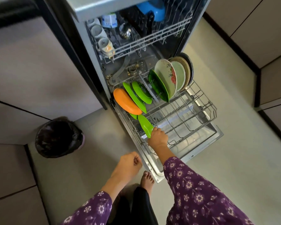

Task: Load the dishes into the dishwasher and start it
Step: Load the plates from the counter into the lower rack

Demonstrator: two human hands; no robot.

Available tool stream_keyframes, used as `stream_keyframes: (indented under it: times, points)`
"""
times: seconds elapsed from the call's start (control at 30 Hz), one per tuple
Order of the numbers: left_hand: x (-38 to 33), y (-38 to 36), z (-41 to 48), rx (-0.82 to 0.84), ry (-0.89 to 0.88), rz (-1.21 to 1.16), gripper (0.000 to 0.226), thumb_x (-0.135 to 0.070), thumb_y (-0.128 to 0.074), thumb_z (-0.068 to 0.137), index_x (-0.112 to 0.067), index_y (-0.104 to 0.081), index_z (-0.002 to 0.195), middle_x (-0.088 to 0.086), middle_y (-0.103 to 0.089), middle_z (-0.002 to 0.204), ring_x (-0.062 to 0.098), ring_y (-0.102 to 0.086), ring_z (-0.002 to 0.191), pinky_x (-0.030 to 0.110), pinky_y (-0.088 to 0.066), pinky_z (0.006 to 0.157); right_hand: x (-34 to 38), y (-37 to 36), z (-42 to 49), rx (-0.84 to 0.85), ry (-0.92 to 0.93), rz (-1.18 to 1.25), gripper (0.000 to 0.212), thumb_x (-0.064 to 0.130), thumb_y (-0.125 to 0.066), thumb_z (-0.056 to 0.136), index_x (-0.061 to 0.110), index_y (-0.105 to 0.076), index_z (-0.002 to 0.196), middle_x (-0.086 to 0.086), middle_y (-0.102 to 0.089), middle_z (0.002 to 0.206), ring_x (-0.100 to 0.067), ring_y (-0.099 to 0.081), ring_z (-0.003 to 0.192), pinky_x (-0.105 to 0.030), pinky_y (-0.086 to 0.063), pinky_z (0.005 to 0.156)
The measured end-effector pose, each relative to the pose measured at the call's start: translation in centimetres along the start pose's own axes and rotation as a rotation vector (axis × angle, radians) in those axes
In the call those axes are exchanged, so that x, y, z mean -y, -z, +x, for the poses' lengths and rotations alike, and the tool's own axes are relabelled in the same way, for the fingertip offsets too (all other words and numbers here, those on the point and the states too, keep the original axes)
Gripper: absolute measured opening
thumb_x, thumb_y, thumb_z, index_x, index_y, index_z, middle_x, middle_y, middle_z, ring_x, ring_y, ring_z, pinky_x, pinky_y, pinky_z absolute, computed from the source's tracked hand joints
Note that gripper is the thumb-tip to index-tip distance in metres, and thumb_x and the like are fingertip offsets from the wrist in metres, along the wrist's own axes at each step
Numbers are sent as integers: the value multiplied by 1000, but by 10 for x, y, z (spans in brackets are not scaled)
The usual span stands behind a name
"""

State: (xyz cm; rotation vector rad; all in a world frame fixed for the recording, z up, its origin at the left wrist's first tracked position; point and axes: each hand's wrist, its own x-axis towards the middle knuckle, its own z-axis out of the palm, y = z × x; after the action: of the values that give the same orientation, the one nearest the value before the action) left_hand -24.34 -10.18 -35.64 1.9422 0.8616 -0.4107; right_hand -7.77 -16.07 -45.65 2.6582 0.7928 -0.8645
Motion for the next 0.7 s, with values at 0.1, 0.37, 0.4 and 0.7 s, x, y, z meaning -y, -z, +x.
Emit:
stream_keyframes:
  times: [0.1,0.37,0.4,0.7]
  points:
    - [-29,29,-17,-31,-40,-11,8,-9,-57,84,-13,-62,80,-3,-63,78,9,-58,70,12,-43,61,2,40,-27,0,-7,56,71,48,-56,89,0,-33,135,-15,-46,134,-29,-50,120,-39,-48,90]
    - [-90,114,-83,-140,-103,-55,11,-11,-57,87,-18,-59,79,-3,-61,80,5,-55,67,5,-40,54,22,163,-109,-102,66,176,48,32,-54,89,4,-44,127,-14,-51,126,-32,-53,115,-41,-48,87]
    - [-96,124,-92,-163,-102,-53,10,-12,-57,87,-18,-60,80,-3,-61,79,5,-55,67,5,-40,53,26,178,-120,-121,93,185,45,32,-54,89,4,-46,124,-15,-53,123,-32,-54,113,-41,-48,86]
    - [-118,203,-152,-382,-34,-105,3,-13,-60,87,-13,-62,85,-2,-63,83,10,-60,78,10,-42,67,77,269,-194,-252,403,257,30,36,-52,85,11,-51,101,-9,-61,97,-30,-61,90,-32,-43,66]
